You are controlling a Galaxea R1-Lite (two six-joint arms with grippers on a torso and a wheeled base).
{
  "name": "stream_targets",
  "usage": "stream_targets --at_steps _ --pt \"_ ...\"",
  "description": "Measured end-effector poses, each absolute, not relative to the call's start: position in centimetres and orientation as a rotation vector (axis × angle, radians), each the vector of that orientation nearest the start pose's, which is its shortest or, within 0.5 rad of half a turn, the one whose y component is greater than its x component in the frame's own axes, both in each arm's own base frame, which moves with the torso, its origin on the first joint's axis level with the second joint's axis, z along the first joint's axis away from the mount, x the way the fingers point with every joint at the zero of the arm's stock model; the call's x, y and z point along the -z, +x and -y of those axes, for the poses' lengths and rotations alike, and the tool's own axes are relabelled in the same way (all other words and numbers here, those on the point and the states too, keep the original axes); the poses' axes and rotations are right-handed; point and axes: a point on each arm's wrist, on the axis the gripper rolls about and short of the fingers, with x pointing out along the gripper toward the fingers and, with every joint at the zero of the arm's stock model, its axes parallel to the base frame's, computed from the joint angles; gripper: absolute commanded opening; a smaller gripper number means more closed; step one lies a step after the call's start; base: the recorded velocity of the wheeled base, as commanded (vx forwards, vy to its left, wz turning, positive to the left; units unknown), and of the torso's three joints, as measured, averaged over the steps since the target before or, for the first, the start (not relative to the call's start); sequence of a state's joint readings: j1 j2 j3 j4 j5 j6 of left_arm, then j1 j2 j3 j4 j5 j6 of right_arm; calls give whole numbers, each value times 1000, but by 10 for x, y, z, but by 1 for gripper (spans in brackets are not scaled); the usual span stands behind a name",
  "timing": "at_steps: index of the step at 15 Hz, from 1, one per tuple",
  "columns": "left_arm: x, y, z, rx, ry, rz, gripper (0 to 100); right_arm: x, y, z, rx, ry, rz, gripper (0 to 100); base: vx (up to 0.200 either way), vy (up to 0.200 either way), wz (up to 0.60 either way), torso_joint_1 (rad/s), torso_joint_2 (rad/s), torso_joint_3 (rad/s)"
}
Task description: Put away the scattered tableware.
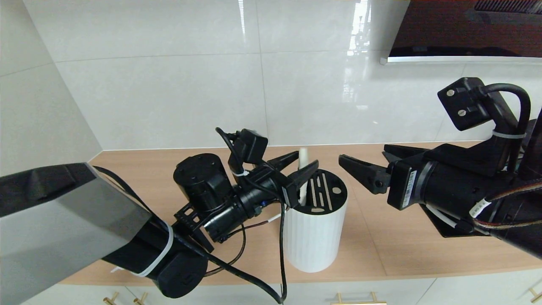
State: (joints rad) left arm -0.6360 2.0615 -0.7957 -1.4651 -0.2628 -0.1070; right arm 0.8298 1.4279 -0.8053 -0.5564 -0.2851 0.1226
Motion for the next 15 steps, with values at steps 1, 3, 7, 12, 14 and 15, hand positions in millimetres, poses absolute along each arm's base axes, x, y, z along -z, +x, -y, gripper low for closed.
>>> stream_targets --at_steps 1,3,7,12,14,15 --pt "-142 290 222 907 -141 167 100 -250 170 -176 -540 84 -90 100 0 0 0 0 0 0" --pt "-145 289 222 908 -147 193 100 -250 170 -176 -540 84 -90 100 0 0 0 0 0 0" --pt "-149 287 223 894 -164 228 100 -250 170 -176 -540 84 -90 100 0 0 0 0 0 0" --pt "-200 263 203 848 -210 385 100 -252 174 -169 -507 93 -75 100 0 0 0 0 0 0" --pt "-237 240 177 819 -231 498 100 -254 177 -157 -459 101 -64 100 0 0 0 0 0 0" --pt "-254 228 161 797 -238 552 100 -255 177 -146 -427 107 -55 100 0 0 0 0 0 0"
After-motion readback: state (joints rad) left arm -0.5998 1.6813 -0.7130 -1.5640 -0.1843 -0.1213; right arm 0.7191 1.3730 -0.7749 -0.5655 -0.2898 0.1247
